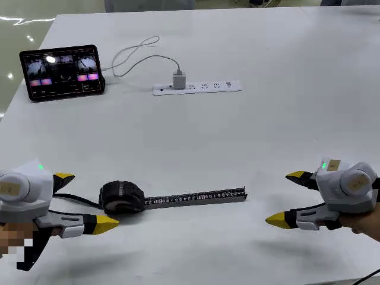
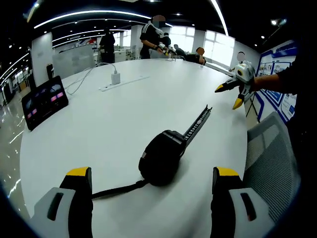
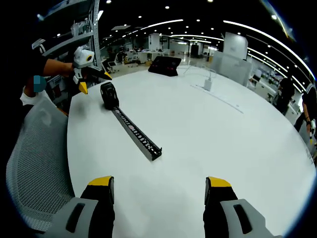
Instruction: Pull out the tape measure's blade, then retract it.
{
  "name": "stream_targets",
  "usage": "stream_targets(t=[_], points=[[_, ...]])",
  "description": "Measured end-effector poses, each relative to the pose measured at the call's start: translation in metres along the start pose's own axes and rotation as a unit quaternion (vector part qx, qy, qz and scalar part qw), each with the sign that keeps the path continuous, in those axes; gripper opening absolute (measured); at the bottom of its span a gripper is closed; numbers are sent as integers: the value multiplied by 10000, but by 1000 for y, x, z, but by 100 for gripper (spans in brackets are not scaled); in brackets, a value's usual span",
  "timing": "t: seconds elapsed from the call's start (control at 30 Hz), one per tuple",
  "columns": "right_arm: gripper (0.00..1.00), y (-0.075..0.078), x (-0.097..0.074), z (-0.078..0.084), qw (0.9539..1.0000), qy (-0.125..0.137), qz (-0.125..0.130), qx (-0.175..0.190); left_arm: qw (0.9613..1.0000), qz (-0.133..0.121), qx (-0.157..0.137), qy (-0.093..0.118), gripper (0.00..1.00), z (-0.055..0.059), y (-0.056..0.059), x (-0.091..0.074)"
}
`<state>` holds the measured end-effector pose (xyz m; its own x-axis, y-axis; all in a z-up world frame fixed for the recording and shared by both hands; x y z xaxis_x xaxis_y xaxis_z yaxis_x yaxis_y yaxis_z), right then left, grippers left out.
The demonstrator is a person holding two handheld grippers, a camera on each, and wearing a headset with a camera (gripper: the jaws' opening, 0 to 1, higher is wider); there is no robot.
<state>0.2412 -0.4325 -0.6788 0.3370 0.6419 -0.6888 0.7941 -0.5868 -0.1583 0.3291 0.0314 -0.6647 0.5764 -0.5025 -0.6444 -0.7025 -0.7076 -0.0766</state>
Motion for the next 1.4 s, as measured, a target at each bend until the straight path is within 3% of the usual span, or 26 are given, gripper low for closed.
stream_targets(t=[0.07,0.17,0.27,0.37,0.47,0.53,0.73,0.77,0.83,0.9,1.0,1.4], points=[[75,-4,-3,3,10000,25,41,37,9996,-184,168,129,99,2,-2,-3],[78,-9,-5,9,10000,58,64,37,9994,-255,121,194,99,7,-4,-9],[81,-15,-8,13,9999,121,42,104,9992,-381,50,95,99,15,-7,-13],[86,-21,-12,15,9997,171,137,90,9988,-425,-254,-66,99,27,-10,-17],[90,-24,-15,19,9996,182,149,180,9982,-547,-238,-32,99,36,-11,-23],[99,-24,-18,22,9989,287,238,287,9978,-562,-347,-43,99,41,-10,-27],[99,-24,-30,30,9984,321,295,358,9970,-697,-329,-23,99,50,-8,-40],[99,-23,-32,31,9983,330,318,357,9971,-682,-342,-30,99,51,-8,-41],[99,-24,-35,33,9979,333,376,413,9975,-412,-543,-164,99,56,-2,-42],[99,-26,-38,37,9973,325,465,459,9977,-530,-384,-169,99,61,-1,-43],[99,-29,-40,42,9973,273,442,519,9975,-525,-433,-201,99,63,2,-44],[99,-37,-49,56,9962,203,479,699,9975,-572,-408,47,99,55,5,-44]])
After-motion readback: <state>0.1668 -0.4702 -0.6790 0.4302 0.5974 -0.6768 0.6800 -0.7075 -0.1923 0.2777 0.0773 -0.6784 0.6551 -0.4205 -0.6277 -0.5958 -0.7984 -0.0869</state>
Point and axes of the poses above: the centre of the closed fingertips' face, and the gripper's own axes: x roughly forward along the fingers, y roughly to its right, z roughly out of its underside, the point moved 9 cm from there along -x, roughly backward along the fingers, and after that the axes turned 13 degrees about -z, right-handed, at the moved point
